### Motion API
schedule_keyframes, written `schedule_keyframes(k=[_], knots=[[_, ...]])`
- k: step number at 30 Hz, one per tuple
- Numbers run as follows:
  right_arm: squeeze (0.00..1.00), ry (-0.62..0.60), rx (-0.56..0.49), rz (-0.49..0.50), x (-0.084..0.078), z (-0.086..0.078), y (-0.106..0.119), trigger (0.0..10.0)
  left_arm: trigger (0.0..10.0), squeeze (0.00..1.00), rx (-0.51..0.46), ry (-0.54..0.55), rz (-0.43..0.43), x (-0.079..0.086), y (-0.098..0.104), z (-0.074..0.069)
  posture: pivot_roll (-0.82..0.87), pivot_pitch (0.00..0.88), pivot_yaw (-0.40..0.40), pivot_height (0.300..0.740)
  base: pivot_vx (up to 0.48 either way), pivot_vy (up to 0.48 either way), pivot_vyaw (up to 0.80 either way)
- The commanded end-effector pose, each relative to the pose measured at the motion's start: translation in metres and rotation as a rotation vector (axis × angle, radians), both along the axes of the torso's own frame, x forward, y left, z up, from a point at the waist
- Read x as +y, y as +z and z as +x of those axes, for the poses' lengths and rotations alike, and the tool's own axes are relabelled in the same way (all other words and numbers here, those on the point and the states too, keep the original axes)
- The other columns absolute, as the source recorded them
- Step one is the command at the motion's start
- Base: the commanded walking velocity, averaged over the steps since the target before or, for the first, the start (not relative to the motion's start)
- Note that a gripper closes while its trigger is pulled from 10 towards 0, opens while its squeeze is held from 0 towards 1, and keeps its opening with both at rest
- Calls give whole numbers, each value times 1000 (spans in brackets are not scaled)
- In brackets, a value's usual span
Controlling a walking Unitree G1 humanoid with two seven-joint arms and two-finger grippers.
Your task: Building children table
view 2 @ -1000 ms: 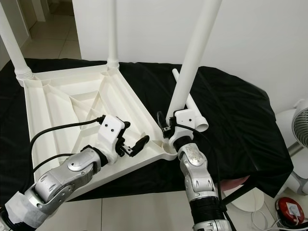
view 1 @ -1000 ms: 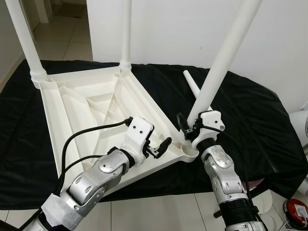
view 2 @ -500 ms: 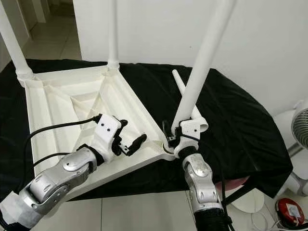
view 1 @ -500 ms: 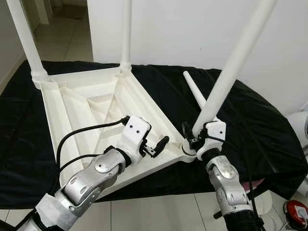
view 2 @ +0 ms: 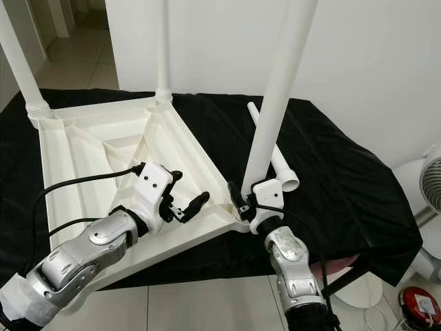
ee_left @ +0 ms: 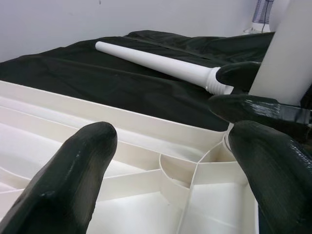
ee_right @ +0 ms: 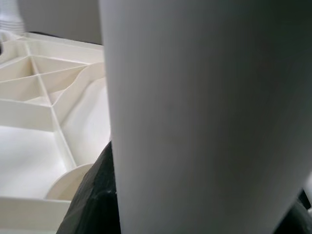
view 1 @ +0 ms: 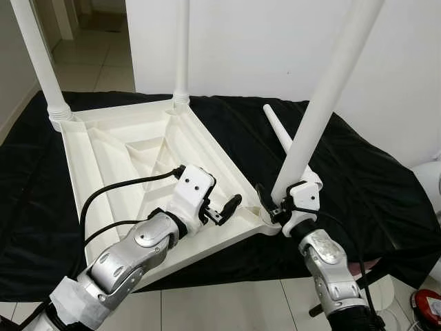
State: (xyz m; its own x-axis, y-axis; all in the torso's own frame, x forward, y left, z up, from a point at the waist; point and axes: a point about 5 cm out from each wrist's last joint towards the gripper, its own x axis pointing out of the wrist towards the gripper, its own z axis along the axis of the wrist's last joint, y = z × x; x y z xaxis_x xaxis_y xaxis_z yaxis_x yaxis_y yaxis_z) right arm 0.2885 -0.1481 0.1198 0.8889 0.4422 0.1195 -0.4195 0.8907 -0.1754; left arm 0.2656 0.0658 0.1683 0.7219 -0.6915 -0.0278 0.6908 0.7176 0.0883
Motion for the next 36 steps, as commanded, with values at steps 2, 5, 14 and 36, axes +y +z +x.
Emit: schedule_keyframes(k=[2,5,14,36], knots=[[0,45,125,-31,0,-10,-29,10000,10000,0,1,-336,16,-10,5,-12,-4,0,-60,740,0,0,0],[0,68,140,-15,-1,-11,-32,10000,10000,0,-4,-356,16,-10,6,-13,-6,0,-54,740,0,0,0],[0,59,155,34,-5,-6,-34,10000,10000,0,44,-435,75,-2,-9,-26,-9,0,-48,740,0,0,0],[0,74,178,41,-13,-4,-40,10000,10000,0,55,-515,66,3,-7,-33,-13,0,-60,740,0,0,0]])
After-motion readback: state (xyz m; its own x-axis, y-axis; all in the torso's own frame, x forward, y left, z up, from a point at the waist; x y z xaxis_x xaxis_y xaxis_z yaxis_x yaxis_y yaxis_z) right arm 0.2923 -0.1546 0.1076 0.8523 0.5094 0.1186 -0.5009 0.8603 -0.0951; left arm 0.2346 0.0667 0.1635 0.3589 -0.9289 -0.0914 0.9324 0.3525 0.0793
